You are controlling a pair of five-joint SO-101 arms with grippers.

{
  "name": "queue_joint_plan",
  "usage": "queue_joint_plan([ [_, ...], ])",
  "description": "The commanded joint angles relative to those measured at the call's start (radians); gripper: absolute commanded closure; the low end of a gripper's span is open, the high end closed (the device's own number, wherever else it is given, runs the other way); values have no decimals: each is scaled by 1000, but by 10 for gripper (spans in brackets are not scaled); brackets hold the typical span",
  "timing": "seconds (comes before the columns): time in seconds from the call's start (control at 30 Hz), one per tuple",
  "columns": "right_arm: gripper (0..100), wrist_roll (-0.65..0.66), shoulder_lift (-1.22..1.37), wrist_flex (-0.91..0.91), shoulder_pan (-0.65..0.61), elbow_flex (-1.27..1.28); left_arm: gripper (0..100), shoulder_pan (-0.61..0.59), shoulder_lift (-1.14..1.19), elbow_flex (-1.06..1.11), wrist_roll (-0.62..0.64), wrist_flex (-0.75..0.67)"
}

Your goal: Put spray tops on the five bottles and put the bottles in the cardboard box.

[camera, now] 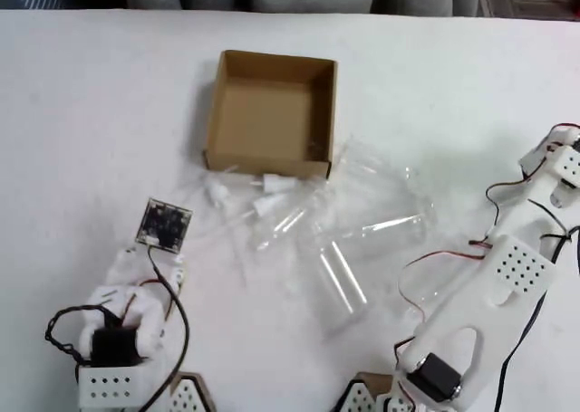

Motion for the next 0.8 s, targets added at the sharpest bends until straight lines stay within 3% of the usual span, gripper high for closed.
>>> queue_joint_plan([
  [0.0, 863, 0, -1, -24, 2, -41, 894, -10, -18, -3, -9, 15],
  [0.1, 891, 26, 1, -41, 4, -41, 894, -10, -18, -3, -9, 15],
  [0.2, 991, 95, -8, -47, 4, -43, 894, -10, -18, -3, -9, 15],
  [0.4, 981, 219, -120, 156, 2, -43, 894, 8, -18, -3, -5, 9],
  [0.53, 981, 322, -202, 277, 4, -25, 894, 101, -18, -5, -2, 3],
  [0.77, 981, 356, -444, 274, 22, 350, 897, 162, -18, -15, 5, -153],
])
